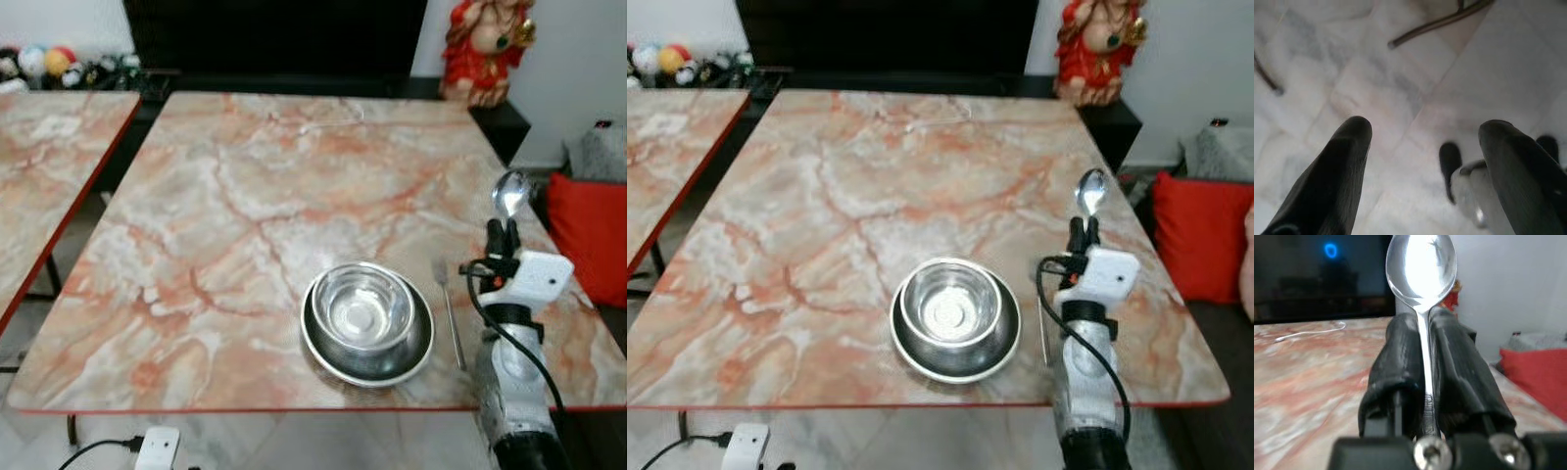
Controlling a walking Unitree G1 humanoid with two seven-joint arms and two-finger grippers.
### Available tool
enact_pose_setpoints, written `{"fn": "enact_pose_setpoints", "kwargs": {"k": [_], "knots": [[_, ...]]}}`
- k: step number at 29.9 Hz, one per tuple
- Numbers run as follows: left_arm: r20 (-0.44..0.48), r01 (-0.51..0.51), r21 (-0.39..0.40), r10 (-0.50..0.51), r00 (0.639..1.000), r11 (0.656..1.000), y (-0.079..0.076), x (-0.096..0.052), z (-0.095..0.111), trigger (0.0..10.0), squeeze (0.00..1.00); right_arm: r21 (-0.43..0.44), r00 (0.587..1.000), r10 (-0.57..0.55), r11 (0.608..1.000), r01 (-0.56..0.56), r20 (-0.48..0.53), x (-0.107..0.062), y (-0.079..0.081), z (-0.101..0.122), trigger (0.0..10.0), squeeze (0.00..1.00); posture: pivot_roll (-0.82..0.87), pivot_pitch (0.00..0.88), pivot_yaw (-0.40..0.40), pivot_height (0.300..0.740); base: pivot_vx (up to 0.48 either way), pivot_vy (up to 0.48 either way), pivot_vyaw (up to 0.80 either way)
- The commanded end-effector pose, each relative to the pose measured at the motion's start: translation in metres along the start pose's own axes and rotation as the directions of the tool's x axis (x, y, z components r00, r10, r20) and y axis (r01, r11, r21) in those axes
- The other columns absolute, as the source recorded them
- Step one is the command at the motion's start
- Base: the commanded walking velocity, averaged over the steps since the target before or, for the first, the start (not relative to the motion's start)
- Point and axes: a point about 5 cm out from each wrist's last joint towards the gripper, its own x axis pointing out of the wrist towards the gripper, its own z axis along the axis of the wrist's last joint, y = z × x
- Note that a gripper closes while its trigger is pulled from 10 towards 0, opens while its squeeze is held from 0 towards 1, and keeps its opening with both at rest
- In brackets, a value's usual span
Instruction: Setting the table
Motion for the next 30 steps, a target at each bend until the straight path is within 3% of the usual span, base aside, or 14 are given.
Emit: {"fn": "enact_pose_setpoints", "kwargs": {"k": [1, 7, 16, 19, 21, 22, 23, 30], "knots": [[-0.031, 0.002, -0.005, -0.002, 1.000, 1.000, -0.002, -0.003, -0.011, 10.0, 0.00, -0.007, 1.000, -0.013, 1.000, 0.013, -0.004, -0.001, -0.003, 0.001, 10.0, 0.00, 0.08, 0.024, -0.047, 0.740, 0.000, 0.000, 0.00], [-0.036, 0.001, -0.010, -0.001, 0.999, 1.000, -0.003, -0.003, -0.013, 10.0, 0.00, -0.033, 0.999, -0.037, 0.999, 0.036, -0.027, -0.001, -0.007, 0.000, 10.0, 0.00, 0.08, 0.031, -0.050, 0.740, 0.000, 0.000, 0.00], [-0.034, 0.002, -0.013, -0.002, 0.999, 1.000, -0.003, -0.003, -0.012, 10.0, 0.00, -0.099, 0.991, -0.103, 0.991, 0.095, -0.089, 0.013, -0.024, -0.002, 10.0, 0.00, 0.08, 0.035, -0.048, 0.740, 0.000, 0.000, 0.00], [-0.033, 0.004, -0.012, -0.004, 0.999, 1.000, -0.003, -0.003, -0.012, 10.0, 0.00, -0.133, 0.959, -0.149, 0.984, 0.119, -0.242, 0.021, -0.035, -0.017, 10.0, 0.00, 0.08, 0.038, -0.042, 0.740, 0.000, 0.000, 0.00], [-0.033, 0.005, -0.012, -0.006, 0.999, 1.000, -0.003, -0.003, -0.012, 10.0, 0.00, -0.109, 0.926, -0.156, 0.986, 0.126, -0.343, 0.023, -0.039, -0.027, 10.0, 0.00, 0.08, 0.039, -0.041, 0.740, 0.000, 0.000, 0.00], [-0.033, 0.005, -0.012, -0.006, 0.999, 1.000, -0.003, -0.003, -0.012, 10.0, 0.00, -0.109, 0.926, -0.156, 0.986, 0.126, -0.343, 0.023, -0.039, -0.027, 10.0, 0.00, 0.08, 0.039, -0.041, 0.740, 0.000, 0.000, 0.00], [-0.033, 0.006, -0.012, -0.007, 0.999, 1.000, -0.003, -0.002, -0.011, 10.0, 0.00, -0.092, 0.893, -0.144, 0.989, 0.116, -0.426, 0.025, -0.040, -0.036, 10.0, 0.00, 0.08, 0.041, -0.038, 0.740, 0.000, 0.000, 0.00], [-0.027, 0.005, -0.010, -0.005, 1.000, 1.000, -0.004, -0.002, -0.009, 10.0, 0.00, -0.082, 0.836, 0.019, 0.994, -0.076, -0.549, 0.035, -0.022, -0.047, 10.0, 0.00, 0.09, 0.043, -0.039, 0.740, 0.000, 0.000, 0.00]]}}
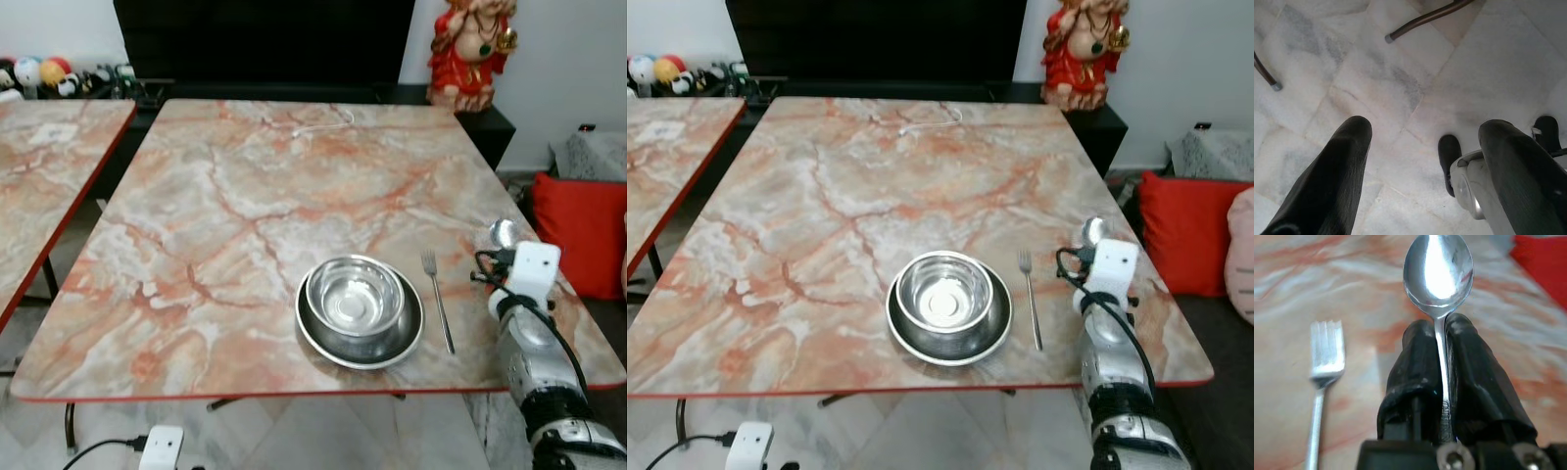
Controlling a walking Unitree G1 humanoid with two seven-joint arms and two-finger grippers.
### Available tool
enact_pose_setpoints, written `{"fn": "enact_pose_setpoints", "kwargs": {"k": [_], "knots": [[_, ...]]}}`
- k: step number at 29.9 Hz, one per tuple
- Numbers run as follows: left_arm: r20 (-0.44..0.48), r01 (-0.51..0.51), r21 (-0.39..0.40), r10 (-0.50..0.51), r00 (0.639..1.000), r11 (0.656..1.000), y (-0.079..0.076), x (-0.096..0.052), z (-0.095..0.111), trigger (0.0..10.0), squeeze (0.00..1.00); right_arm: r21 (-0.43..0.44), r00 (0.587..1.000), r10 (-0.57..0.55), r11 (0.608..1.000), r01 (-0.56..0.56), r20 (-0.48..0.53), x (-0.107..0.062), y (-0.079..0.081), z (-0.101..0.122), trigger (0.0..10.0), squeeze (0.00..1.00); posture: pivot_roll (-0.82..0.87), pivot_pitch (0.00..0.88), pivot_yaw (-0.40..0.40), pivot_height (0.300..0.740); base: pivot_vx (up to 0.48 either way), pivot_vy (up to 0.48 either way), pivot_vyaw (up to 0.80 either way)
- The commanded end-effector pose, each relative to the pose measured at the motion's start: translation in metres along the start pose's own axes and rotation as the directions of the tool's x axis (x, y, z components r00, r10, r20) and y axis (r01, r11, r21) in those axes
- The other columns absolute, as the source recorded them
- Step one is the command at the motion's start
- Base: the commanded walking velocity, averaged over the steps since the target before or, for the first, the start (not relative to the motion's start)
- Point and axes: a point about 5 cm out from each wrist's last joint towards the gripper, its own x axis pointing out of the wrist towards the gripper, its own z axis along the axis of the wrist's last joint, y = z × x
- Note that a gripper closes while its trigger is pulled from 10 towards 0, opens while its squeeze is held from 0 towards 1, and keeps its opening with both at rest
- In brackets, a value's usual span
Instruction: Setting the table
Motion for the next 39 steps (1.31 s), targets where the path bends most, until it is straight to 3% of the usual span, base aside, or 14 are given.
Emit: {"fn": "enact_pose_setpoints", "kwargs": {"k": [1, 8, 39], "knots": [[-0.006, 0.001, -0.003, -0.001, 1.000, 1.000, -0.002, 0.000, -0.002, 10.0, 0.00, -0.023, 1.000, 0.020, 1.000, -0.021, -0.016, 0.004, 0.002, 0.005, 10.0, 0.00, 0.09, 0.043, -0.041, 0.740, 0.000, 0.000, 0.00], [-0.006, -0.003, 0.000, 0.003, 1.000, 1.000, 0.001, -0.001, -0.002, 10.0, 0.00, -0.043, 0.997, 0.051, 0.998, -0.054, -0.060, 0.004, 0.011, -0.001, 10.0, 0.00, 0.10, 0.040, -0.037, 0.740, 0.000, 0.000, 0.00], [-0.015, 0.003, 0.015, -0.003, 1.000, 1.000, -0.001, 0.000, -0.002, 10.0, 0.00, 0.001, 0.992, 0.036, 0.999, -0.036, -0.122, -0.006, 0.016, -0.033, 10.0, 0.00, 0.10, 0.033, -0.037, 0.740, 0.000, 0.000, 0.00]]}}
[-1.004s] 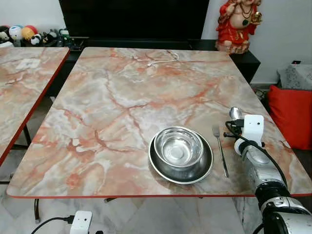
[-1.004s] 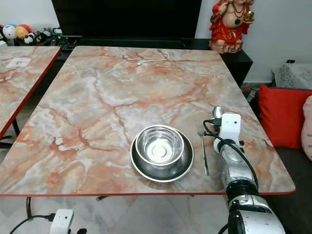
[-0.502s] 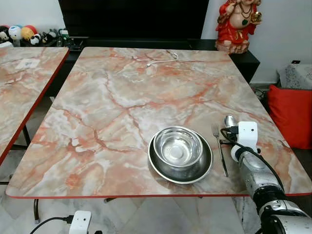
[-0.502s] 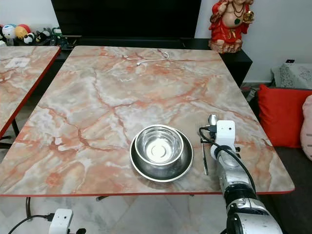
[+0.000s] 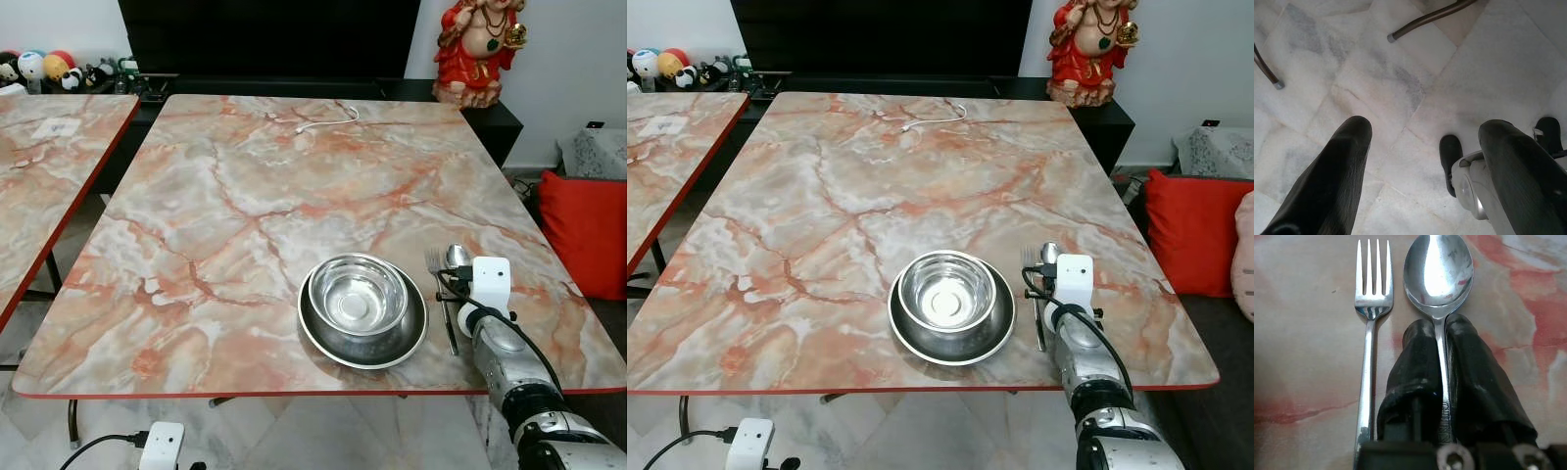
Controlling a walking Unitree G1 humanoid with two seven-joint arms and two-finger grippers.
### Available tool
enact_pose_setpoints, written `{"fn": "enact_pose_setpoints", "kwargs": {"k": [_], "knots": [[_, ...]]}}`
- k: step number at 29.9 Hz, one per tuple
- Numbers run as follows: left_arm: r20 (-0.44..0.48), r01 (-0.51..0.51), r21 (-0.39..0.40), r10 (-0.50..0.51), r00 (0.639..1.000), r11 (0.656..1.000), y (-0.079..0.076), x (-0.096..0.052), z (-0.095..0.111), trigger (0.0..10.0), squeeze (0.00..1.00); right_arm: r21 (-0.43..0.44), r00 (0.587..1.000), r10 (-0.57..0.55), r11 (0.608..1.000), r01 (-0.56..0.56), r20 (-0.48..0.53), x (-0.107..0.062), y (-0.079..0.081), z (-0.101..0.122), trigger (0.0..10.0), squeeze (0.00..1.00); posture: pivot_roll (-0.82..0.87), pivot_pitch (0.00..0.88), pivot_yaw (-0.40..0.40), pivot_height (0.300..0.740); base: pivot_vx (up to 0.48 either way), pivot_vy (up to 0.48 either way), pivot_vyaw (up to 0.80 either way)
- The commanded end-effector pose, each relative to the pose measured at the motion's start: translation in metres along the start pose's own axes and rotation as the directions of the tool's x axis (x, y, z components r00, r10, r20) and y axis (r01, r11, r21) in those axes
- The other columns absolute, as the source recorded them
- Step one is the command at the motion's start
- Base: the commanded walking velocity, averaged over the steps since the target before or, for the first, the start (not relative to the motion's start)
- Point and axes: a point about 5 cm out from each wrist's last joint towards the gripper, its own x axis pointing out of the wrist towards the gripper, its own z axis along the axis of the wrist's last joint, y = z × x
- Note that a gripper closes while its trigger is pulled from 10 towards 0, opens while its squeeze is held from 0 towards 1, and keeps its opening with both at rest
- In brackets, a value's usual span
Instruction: Setting the table
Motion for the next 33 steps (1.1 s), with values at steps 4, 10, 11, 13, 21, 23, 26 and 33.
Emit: {"fn": "enact_pose_setpoints", "kwargs": {"k": [4, 10, 11, 13, 21, 23, 26, 33], "knots": [[-0.019, 0.005, 0.006, -0.004, 1.000, 1.000, -0.0013, -0.0009, -0.0049, 10.0, 0.00, 0.018, 1.000, -0.021, 1.000, 0.021, -0.001, -0.0013, -0.0038, -0.0029, 10.0, 0.00, 0.10, 0.033, -0.037, 0.740, 0.000, 0.000, 0.00], [-0.015, 0.006, 0.008, -0.006, 1.000, 1.000, -0.0021, -0.0005, -0.0036, 10.0, 0.00, 0.020, 1.000, -0.023, 1.000, 0.024, -0.004, -0.0020, -0.0039, -0.0054, 10.0, 0.00, 0.10, 0.040, -0.038, 0.740, 0.000, 0.000, 0.00], [-0.015, 0.007, 0.008, -0.006, 1.000, 1.000, -0.0024, -0.0003, -0.0034, 10.0, 0.00, 0.020, 1.000, -0.023, 1.000, 0.023, -0.005, -0.0021, -0.0038, -0.0057, 10.0, 0.00, 0.10, 0.040, -0.038, 0.740, 0.000, 0.000, 0.00], [-0.013, 0.007, 0.008, -0.007, 1.000, 1.000, -0.0034, -0.0001, -0.0030, 10.0, 0.00, 0.022, 1.000, -0.024, 0.999, 0.024, -0.007, -0.0022, -0.0039, -0.0061, 10.0, 0.00, 0.09, 0.041, -0.037, 0.740, 0.000, 0.000, 0.00], [-0.008, 0.010, 0.010, -0.010, 1.000, 1.000, -0.0052, 0.0003, -0.0020, 10.0, 0.00, 0.022, 1.000, -0.026, 0.999, 0.026, -0.009, -0.0025, -0.0044, -0.0069, 10.0, 0.00, 0.09, 0.041, -0.037, 0.740, 0.000, 0.000, 0.00], [-0.007, 0.010, 0.010, -0.010, 1.000, 1.000, -0.0051, 0.0003, -0.0019, 10.0, 0.00, 0.022, 1.000, -0.027, 0.999, 0.027, -0.009, -0.0026, -0.0045, -0.0072, 10.0, 0.02, 0.09, 0.041, -0.037, 0.740, 0.000, 0.000, 0.00], [-0.007, 0.010, 0.010, -0.010, 1.000, 1.000, -0.0048, 0.0002, -0.0020, 10.0, 0.00, 0.022, 1.000, -0.027, 0.999, 0.028, -0.009, -0.0026, -0.0043, -0.0072, 10.0, 0.04, 0.09, 0.040, -0.036, 0.740, 0.000, 0.000, 0.00], [-0.014, 0.007, 0.010, -0.007, 1.000, 1.000, -0.0037, -0.0003, -0.0037, 10.0, 0.00, 0.022, 0.999, -0.031, 0.999, 0.031, -0.011, -0.0029, -0.0045, -0.0081, 10.0, 0.09, 0.10, 0.041, -0.036, 0.740, 0.000, 0.000, 0.00]]}}
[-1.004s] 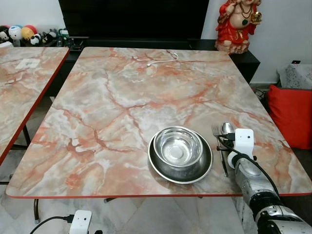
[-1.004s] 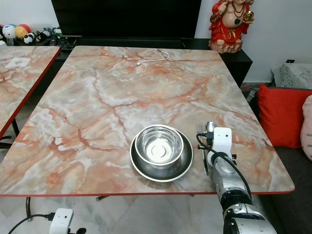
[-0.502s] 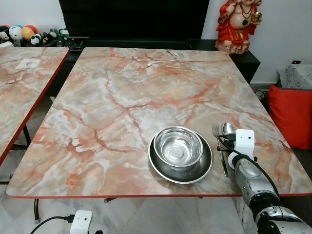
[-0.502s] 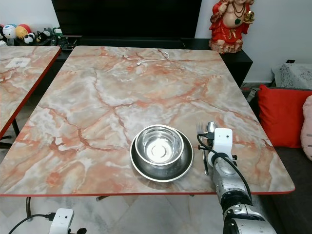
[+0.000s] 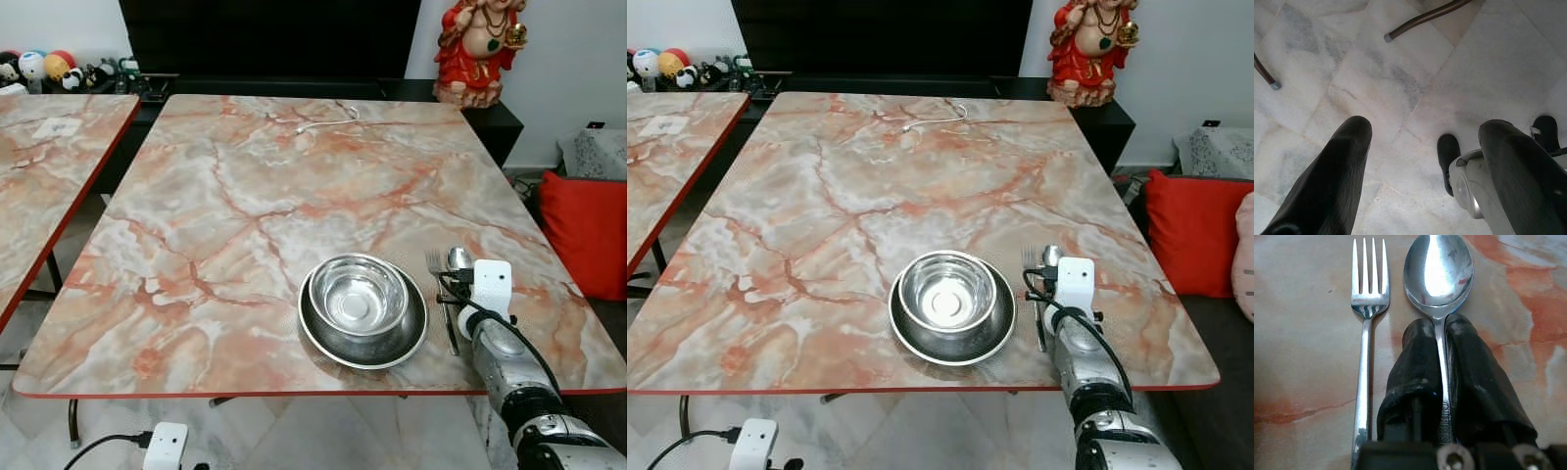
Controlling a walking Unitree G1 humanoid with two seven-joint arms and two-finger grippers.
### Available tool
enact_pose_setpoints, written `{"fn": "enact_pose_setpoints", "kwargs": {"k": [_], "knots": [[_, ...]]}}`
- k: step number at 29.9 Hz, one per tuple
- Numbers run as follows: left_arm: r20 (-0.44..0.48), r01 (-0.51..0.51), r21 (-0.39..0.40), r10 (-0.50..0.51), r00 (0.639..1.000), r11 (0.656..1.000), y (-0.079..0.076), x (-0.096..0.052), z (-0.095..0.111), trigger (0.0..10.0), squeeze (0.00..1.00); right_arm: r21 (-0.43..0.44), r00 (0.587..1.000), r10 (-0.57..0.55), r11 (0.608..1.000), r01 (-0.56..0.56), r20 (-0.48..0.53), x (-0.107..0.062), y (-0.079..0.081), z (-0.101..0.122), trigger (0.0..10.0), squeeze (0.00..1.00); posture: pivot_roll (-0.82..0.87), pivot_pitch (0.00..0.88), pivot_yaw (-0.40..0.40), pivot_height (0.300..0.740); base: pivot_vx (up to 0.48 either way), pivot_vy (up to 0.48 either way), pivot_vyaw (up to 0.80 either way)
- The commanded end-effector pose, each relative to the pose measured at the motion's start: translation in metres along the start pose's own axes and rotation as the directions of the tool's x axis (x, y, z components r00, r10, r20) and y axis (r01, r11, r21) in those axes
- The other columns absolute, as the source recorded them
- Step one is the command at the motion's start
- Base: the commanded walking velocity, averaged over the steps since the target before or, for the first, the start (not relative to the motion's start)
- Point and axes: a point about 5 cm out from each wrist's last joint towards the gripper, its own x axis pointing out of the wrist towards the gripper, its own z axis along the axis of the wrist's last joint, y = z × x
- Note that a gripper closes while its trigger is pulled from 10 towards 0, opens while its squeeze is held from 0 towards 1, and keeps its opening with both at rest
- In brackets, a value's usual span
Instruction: Setting the table
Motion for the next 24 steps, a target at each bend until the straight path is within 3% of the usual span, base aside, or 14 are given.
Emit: {"fn": "enact_pose_setpoints", "kwargs": {"k": [1, 7, 10, 24], "knots": [[-0.013, -0.003, 0.007, 0.003, 1.000, 1.000, 0.0003, -0.0008, -0.0033, 10.0, 0.00, 0.011, 1.000, -0.017, 1.000, 0.017, -0.012, -0.0020, -0.0040, -0.0059, 10.0, 0.09, 0.10, 0.041, -0.036, 0.740, 0.000, 0.000, 0.00], [-0.016, -0.003, 0.006, 0.004, 1.000, 1.000, 0.0013, -0.0011, -0.0042, 10.0, 0.00, 0.010, 1.000, -0.018, 1.000, 0.018, -0.013, -0.0021, -0.0043, -0.0061, 10.0, 0.13, 0.10, 0.041, -0.037, 0.740, 0.000, 0.000, 0.00], [-0.016, -0.004, 0.005, 0.004, 1.000, 1.000, 0.0019, -0.0012, -0.0043, 10.0, 0.00, 0.009, 1.000, -0.019, 1.000, 0.019, -0.013, -0.0021, -0.0046, -0.0061, 10.0, 0.24, 0.09, 0.040, -0.037, 0.740, 0.000, 0.000, 0.00], [-0.021, -0.006, 0.004, 0.006, 1.000, 1.000, 0.0015, -0.0013, -0.0053, 10.0, 0.00, 0.007, 1.000, -0.020, 1.000, 0.021, -0.014, -0.0023, -0.0049, -0.0065, 10.0, 0.29, 0.09, 0.040, -0.037, 0.740, 0.000, 0.000, 0.00]]}}
